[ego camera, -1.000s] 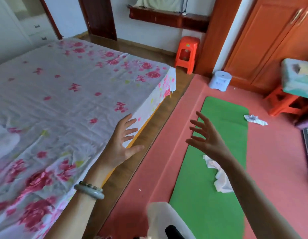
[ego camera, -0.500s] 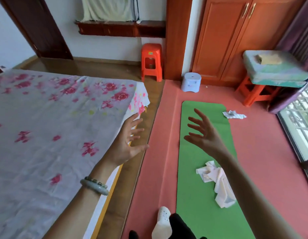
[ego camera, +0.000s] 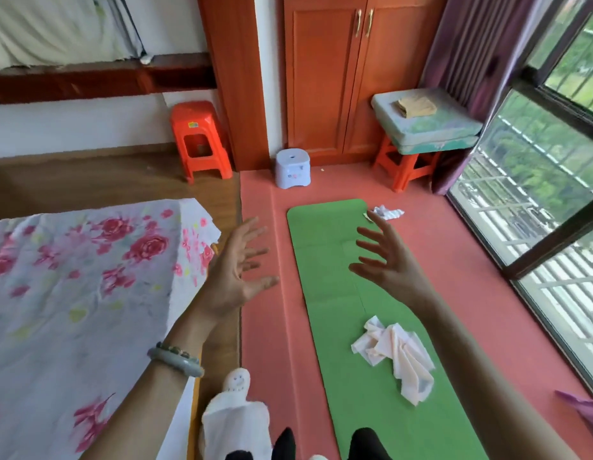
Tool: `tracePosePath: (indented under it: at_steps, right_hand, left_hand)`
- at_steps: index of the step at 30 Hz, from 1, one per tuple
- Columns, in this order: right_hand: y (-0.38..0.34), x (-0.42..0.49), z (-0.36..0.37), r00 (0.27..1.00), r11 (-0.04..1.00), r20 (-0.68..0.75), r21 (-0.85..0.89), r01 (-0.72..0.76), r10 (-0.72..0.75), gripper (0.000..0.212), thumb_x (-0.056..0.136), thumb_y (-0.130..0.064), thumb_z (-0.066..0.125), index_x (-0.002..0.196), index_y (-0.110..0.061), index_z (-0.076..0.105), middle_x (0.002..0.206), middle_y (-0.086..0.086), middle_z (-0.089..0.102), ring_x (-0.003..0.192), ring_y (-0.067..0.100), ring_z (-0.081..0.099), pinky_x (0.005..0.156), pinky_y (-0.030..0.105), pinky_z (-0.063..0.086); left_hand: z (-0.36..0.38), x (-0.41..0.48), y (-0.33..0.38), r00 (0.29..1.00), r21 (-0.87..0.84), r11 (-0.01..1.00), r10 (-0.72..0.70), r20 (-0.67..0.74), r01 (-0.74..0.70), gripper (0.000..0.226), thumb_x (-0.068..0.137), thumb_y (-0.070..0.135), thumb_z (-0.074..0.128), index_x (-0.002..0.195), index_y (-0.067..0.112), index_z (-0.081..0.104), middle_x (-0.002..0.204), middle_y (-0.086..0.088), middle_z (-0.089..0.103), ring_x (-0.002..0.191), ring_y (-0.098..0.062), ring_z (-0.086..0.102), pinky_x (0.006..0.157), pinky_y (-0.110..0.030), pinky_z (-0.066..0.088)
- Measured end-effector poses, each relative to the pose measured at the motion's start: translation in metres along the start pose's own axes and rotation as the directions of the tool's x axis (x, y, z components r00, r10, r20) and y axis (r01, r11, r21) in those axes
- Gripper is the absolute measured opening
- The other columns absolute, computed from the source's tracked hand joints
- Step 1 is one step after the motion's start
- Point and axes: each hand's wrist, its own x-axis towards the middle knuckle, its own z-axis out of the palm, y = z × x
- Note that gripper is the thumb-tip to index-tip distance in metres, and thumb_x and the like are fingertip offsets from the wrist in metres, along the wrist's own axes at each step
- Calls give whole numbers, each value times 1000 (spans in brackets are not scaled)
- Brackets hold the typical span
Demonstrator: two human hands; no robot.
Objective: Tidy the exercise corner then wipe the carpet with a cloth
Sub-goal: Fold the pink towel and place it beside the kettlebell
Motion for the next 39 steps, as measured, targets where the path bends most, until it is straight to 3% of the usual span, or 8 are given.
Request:
tracePosePath:
  at_steps: [3,7,13,17,22,28,32,39]
  right_hand:
    - [1,30,10,995,1000,-101,2,-19,20,89,76,5,70,144,-29,24,138,4,45,123,18,49,99,37,46]
    - [-3,67,21,961,1000,-276,-2,-30,28,91,75,3,72,144,-31,23,140,5,44,124,18,48,101,41,45]
    - [-16,92,44,871,997,-485,31,-71,77,87,76,3,71,138,-36,24,138,6,43,124,22,47,101,42,44]
    - [-15,89,49,784,991,-608,54,-120,128,87,76,2,71,140,-33,24,134,3,44,121,19,49,94,30,47]
    - [-5,80,37,671,981,-720,69,-181,175,88,76,4,71,141,-32,24,134,6,45,119,19,51,88,22,49]
    - [21,67,8,570,966,-790,110,-234,228,89,76,1,72,140,-35,23,137,10,44,121,21,50,95,30,47]
    - [41,59,-26,498,956,-829,137,-261,255,90,76,-1,73,141,-35,21,138,11,44,121,20,50,94,28,47]
    - [96,60,-78,441,924,-829,213,-318,343,88,76,-3,73,142,-34,23,136,9,45,120,20,51,92,26,47]
  left_hand:
    - [-19,56,-18,992,5,1000,28,124,-29,102,56,36,79,142,35,25,143,5,42,117,-9,55,96,-32,45]
    - [-45,135,-27,952,-31,996,85,295,-79,92,57,36,79,132,51,28,140,16,42,117,-7,54,95,-29,43]
    - [-64,222,-34,842,-54,989,145,520,-137,89,64,17,79,126,60,32,141,10,42,117,-7,54,93,-26,42]
    - [-52,254,-35,756,-69,987,154,637,-143,92,64,17,79,136,42,27,140,10,42,116,-5,55,93,-25,43]
    - [-15,276,-43,644,-77,988,148,750,-137,91,71,8,78,139,38,25,139,14,41,118,-6,53,101,-35,44]
    - [52,302,-36,522,-71,986,140,841,-150,92,72,11,77,144,29,23,143,5,40,119,-6,52,100,-29,44]
    - [106,320,-32,458,-82,984,147,877,-159,89,72,9,77,138,39,25,140,8,42,117,-3,53,98,-25,45]
    - [194,346,-59,424,-41,993,83,902,-107,87,73,7,76,137,37,26,136,10,44,116,-7,54,98,-29,47]
